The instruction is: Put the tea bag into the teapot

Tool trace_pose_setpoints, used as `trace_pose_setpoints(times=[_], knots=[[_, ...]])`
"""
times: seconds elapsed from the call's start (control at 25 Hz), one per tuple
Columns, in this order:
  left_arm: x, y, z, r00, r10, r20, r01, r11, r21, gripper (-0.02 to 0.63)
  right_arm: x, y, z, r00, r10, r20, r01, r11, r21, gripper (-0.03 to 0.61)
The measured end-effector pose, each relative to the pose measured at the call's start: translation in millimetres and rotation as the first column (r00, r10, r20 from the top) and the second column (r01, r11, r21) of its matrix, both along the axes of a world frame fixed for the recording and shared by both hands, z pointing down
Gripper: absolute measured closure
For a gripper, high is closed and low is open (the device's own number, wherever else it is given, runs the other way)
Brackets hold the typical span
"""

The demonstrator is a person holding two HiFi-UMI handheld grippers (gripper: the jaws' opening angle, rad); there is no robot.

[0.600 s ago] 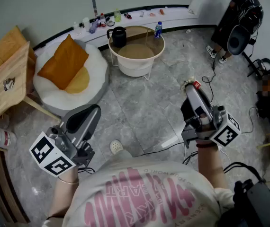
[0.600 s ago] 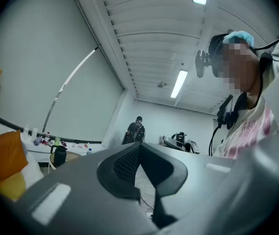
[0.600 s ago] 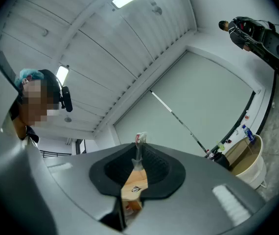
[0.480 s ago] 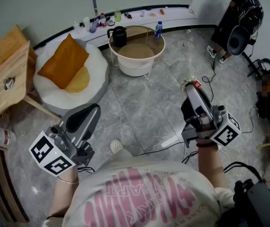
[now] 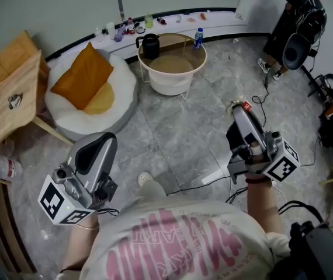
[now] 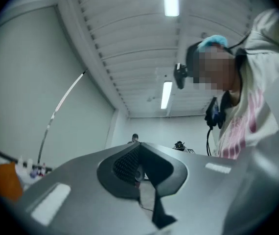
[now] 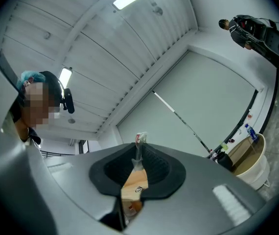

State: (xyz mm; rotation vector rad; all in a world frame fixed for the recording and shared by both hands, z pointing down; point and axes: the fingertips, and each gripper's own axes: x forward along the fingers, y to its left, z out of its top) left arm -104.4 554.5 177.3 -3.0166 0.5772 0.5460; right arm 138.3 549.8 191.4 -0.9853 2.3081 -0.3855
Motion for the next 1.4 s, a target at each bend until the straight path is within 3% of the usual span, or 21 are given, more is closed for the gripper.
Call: trace_pose_setpoints(times=[0.08, 0.12, 0.28, 0.36, 0.52, 0.68, 0.8, 1.08, 1.24, 1.4], knots=[[-7, 14, -20, 0.999, -0.020, -0.050, 0.028, 0.988, 0.155, 0.612, 2, -2, -1, 1.000, -0.004, 0.014, 0.004, 1.000, -0.003, 0.535], [-11, 18, -27, 0.997, -0.016, -0.077, 0.031, 0.980, 0.194, 0.612, 2, -4, 0, 1.000, -0.007, 0.019, 0.008, 1.000, -0.008, 0.537], [-28, 31, -58, 0.970, 0.127, -0.208, -0.066, 0.958, 0.278, 0.614, -2, -4, 4, 0.999, -0.005, -0.032, 0.004, 1.000, -0.019, 0.535], [-30, 32, -70, 0.956, 0.185, -0.227, -0.110, 0.945, 0.307, 0.609, 4, -6, 8, 0.997, 0.026, -0.078, -0.028, 0.999, -0.020, 0.535], [-30, -15, -74, 0.972, 0.118, -0.201, -0.063, 0.963, 0.263, 0.604, 19, -27, 10, 0.990, 0.100, -0.094, -0.101, 0.995, -0.005, 0.535], [-36, -121, -71, 0.991, -0.036, -0.126, 0.057, 0.984, 0.169, 0.604, 22, -89, -12, 0.981, 0.175, -0.088, -0.173, 0.985, 0.023, 0.535], [-44, -188, -72, 0.991, -0.075, -0.113, 0.091, 0.986, 0.143, 0.604, 16, -139, -29, 0.980, 0.183, -0.082, -0.180, 0.983, 0.040, 0.535], [-49, -242, -73, 0.992, -0.050, -0.112, 0.065, 0.989, 0.135, 0.607, 11, -178, -31, 0.976, 0.214, -0.043, -0.210, 0.975, 0.073, 0.535], [-49, -307, -73, 0.997, 0.004, -0.073, 0.004, 0.993, 0.118, 0.606, 1, -236, -32, 0.969, 0.246, -0.016, -0.245, 0.968, 0.056, 0.535], [-45, -332, -66, 0.999, 0.038, -0.023, -0.035, 0.993, 0.115, 0.604, -5, -261, -31, 0.969, 0.248, 0.025, -0.249, 0.968, 0.046, 0.535]])
